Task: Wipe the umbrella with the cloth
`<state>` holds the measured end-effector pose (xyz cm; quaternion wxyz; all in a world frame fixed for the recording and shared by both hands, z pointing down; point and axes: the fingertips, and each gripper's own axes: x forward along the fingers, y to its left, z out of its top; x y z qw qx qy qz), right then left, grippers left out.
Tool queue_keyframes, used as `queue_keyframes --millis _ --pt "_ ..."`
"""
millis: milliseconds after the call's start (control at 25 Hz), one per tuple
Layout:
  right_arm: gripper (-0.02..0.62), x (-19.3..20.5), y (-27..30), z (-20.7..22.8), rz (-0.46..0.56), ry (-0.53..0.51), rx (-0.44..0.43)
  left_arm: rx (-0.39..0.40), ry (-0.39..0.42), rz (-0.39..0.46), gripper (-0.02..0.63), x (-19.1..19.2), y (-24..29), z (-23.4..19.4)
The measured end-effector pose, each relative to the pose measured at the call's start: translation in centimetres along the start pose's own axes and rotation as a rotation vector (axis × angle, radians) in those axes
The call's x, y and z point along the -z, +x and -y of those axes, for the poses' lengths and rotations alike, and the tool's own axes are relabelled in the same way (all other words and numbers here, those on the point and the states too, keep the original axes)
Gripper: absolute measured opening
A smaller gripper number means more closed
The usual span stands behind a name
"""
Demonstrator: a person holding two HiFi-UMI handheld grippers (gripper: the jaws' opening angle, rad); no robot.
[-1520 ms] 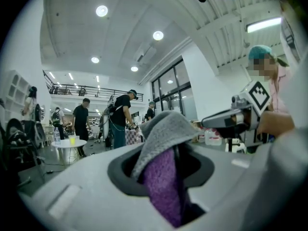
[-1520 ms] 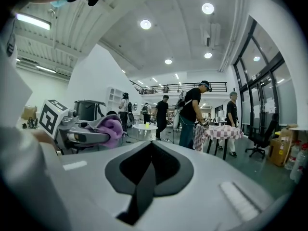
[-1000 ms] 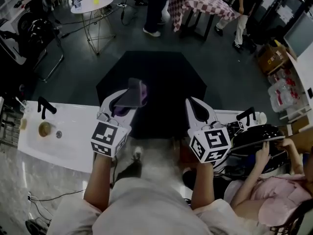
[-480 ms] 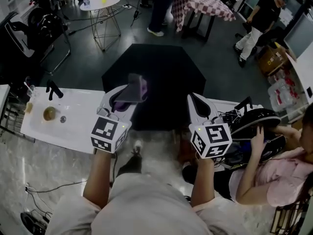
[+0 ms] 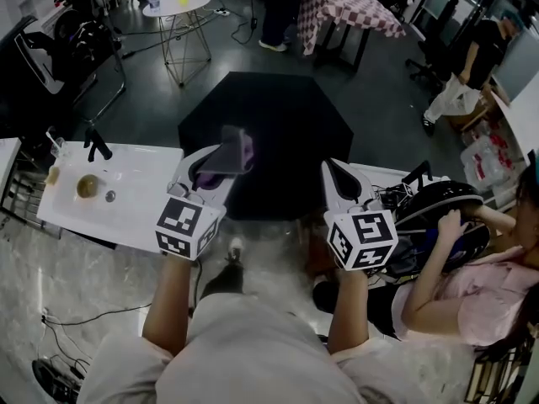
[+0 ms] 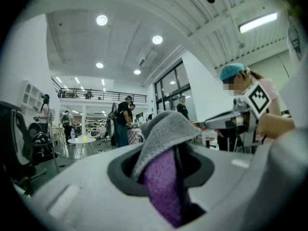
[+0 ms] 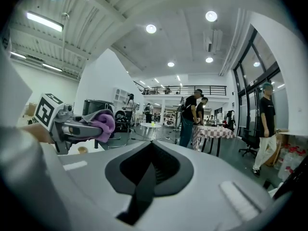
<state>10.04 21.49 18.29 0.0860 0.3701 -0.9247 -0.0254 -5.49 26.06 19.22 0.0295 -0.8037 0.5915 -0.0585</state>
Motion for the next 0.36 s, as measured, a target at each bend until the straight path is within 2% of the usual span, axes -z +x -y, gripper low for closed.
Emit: queue_keyframes --millis 160,360 --pt "0.006 -0.7 0.9 0.2 -0.002 0.001 -0.004 -0.002 0.0 -0.002 0.137 -0.6 0.4 -0.8" --pt "0.006 -0.1 -0.3 1.3 -0.003 0.002 -0.016 -0.012 0.002 -0.009 0.137 -0.8 0.9 0.8"
